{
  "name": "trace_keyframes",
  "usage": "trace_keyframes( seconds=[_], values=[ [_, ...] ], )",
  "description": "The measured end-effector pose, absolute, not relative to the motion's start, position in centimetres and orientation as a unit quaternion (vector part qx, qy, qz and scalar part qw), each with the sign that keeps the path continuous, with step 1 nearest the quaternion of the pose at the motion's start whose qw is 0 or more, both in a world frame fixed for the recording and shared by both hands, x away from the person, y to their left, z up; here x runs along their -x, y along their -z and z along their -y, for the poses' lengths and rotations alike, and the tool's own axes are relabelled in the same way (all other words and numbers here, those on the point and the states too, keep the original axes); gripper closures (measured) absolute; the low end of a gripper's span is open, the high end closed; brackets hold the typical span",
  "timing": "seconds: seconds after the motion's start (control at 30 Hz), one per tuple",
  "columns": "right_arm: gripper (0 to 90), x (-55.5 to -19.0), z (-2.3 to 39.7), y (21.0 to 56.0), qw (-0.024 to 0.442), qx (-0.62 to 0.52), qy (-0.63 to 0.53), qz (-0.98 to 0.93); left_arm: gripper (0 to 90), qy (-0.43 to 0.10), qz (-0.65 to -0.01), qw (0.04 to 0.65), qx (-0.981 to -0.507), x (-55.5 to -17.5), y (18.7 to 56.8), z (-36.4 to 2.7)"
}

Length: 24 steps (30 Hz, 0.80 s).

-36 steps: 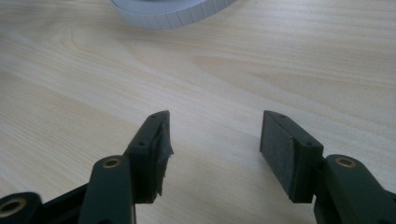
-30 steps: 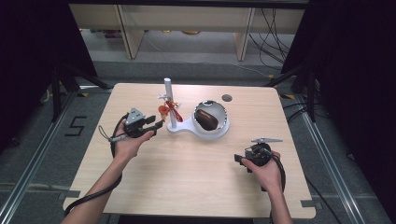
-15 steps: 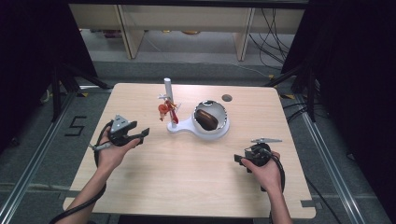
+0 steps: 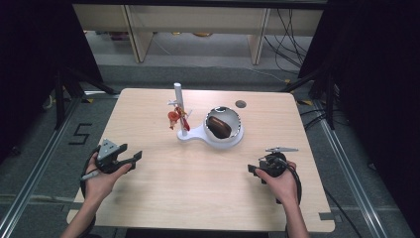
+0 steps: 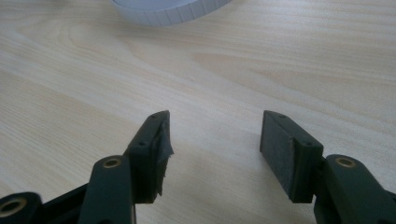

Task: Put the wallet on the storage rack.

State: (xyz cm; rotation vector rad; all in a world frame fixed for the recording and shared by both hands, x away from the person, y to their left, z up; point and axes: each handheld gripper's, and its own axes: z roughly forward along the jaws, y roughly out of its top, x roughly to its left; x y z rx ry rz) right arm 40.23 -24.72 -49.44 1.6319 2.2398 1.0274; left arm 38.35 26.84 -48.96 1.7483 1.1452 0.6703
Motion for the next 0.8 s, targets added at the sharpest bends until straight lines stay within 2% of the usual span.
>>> trace_keyframes(
  seconds=[0.37,0.4,0.57,0.63,0.7,0.8],
  values=[
    [44.0,-40.2,24.5,49.7,0.092,-0.549,-0.351,-0.753,33.5,-0.268,-0.486,0.468,-0.688,-36.1,51.8,-27.7],
    [44.1,-40.1,24.4,49.7,0.081,-0.558,-0.348,-0.749,33.5,-0.267,-0.487,0.472,-0.685,-36.1,51.9,-27.7],
    [44.0,-40.1,24.4,49.7,0.077,-0.558,-0.339,-0.753,33.1,-0.279,-0.485,0.487,-0.671,-35.6,52.2,-27.7],
    [44.0,-40.2,24.4,50.0,0.094,-0.549,-0.344,-0.756,33.1,-0.285,-0.483,0.491,-0.666,-35.5,52.3,-27.8],
    [44.0,-40.2,24.4,50.1,0.082,-0.544,-0.347,-0.759,33.0,-0.289,-0.486,0.492,-0.662,-35.4,52.3,-27.9],
    [44.0,-40.2,24.3,50.2,0.092,-0.549,-0.343,-0.756,33.0,-0.294,-0.481,0.496,-0.66,-35.3,52.4,-28.0]
  ],
)
